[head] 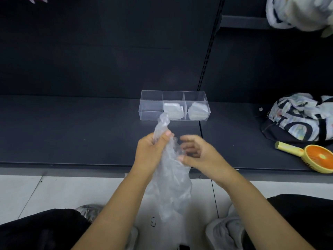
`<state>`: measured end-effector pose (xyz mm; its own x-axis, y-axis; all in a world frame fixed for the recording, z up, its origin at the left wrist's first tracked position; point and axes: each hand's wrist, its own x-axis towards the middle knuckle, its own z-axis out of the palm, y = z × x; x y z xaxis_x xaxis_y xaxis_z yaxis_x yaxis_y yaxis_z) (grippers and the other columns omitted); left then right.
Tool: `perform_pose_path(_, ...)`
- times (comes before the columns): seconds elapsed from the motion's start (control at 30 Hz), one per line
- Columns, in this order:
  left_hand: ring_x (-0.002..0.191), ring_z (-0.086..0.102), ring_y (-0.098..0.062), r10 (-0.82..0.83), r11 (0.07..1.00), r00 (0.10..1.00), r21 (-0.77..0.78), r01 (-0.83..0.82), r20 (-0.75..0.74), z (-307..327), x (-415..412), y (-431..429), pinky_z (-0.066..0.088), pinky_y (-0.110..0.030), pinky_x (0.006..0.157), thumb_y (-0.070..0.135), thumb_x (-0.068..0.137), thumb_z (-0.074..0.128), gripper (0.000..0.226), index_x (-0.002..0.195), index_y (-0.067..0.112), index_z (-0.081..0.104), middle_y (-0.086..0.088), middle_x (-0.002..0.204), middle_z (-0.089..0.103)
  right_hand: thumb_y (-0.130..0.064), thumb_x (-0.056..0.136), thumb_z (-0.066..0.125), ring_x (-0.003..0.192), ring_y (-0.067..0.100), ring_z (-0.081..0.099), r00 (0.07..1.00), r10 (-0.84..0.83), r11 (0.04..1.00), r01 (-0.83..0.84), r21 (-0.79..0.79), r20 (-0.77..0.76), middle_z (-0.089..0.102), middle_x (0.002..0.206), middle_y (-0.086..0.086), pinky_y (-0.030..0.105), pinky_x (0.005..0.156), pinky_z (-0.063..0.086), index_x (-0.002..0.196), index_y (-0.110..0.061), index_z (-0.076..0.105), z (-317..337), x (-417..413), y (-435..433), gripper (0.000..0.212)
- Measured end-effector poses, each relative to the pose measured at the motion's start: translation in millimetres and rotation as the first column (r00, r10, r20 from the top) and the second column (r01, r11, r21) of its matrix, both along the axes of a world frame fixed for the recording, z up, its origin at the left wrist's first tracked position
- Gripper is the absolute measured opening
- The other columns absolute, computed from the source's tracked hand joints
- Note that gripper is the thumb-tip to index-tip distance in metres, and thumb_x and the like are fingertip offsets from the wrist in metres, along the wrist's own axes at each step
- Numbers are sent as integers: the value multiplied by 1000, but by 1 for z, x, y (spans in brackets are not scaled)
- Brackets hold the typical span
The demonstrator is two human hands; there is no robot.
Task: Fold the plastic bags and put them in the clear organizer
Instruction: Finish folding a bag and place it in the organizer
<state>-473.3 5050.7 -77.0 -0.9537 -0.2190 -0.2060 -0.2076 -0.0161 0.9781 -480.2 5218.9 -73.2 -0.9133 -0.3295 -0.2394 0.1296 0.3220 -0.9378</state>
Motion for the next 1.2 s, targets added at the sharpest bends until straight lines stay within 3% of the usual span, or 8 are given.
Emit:
perform_pose_path(0.1,73,64,-23,59,998,998,31,-58,-31,1,0,-1,54,-36,71,42,88,64,35,84,8,72,-8,78,70,-11,86,69,73,17,66,988,-152,983,151,-106,-2,73,82,9,34,73,54,83,-13,72,-4,2,-5,4)
perform_pose_path(0.23,71,58,-26,119,989,993,96,-117,-24,-2,-1,-12,55,-44,66,47,88,62,60,87,-12,55,-26,78,60,-19,91,64,67,23,58,933,-354,913,360,-190,69,66,76,15,34,68,50,81,-11,71,-4,-6,8,15)
perform_pose_path(0.37,62,61,-13,135,983,991,130,-133,-7,-8,-1,-18,52,-23,55,44,89,62,45,81,0,66,-3,68,64,-27,96,56,64,15,56,907,-402,884,420,-204,124,62,69,5,28,67,50,71,-12,66,-9,-10,14,30)
perform_pose_path(0.5,65,68,-16,195,951,978,230,-206,69,-15,-1,-20,55,-25,55,45,90,61,37,80,11,73,-6,73,71,-41,93,56,74,9,54,763,-622,776,631,-11,-176,59,83,-3,14,68,42,77,-18,59,-3,-6,14,28)
perform_pose_path(0.7,74,70,-26,223,947,973,224,-232,67,-16,-1,-15,60,-34,66,50,89,58,53,92,-2,66,-14,83,72,-63,69,67,100,8,50,957,-92,927,183,327,-274,51,103,-13,25,89,38,82,-32,66,7,17,-22,33)
perform_pose_path(0.83,68,64,-18,314,927,946,189,-325,87,-17,-3,-23,57,-37,66,54,87,59,47,79,7,64,-5,75,66,-16,86,67,69,15,55,908,-402,912,408,29,-117,64,77,3,24,63,45,73,-10,66,-4,-1,-14,14)
perform_pose_path(1.03,59,50,-16,482,865,859,63,-498,172,-35,-7,-54,46,-28,60,47,92,57,44,63,14,55,1,60,54,-17,96,50,70,6,53,788,-592,806,578,-124,-171,60,78,-4,29,69,46,84,-21,60,-2,-25,16,16)
perform_pose_path(1.2,94,55,-2,262,876,952,-374,-304,-160,-22,-10,-51,45,-17,86,45,91,58,30,109,21,61,8,108,59,-19,98,48,60,-5,48,840,-314,934,358,17,-442,56,72,-12,9,58,39,82,-28,56,16,-34,15,20)
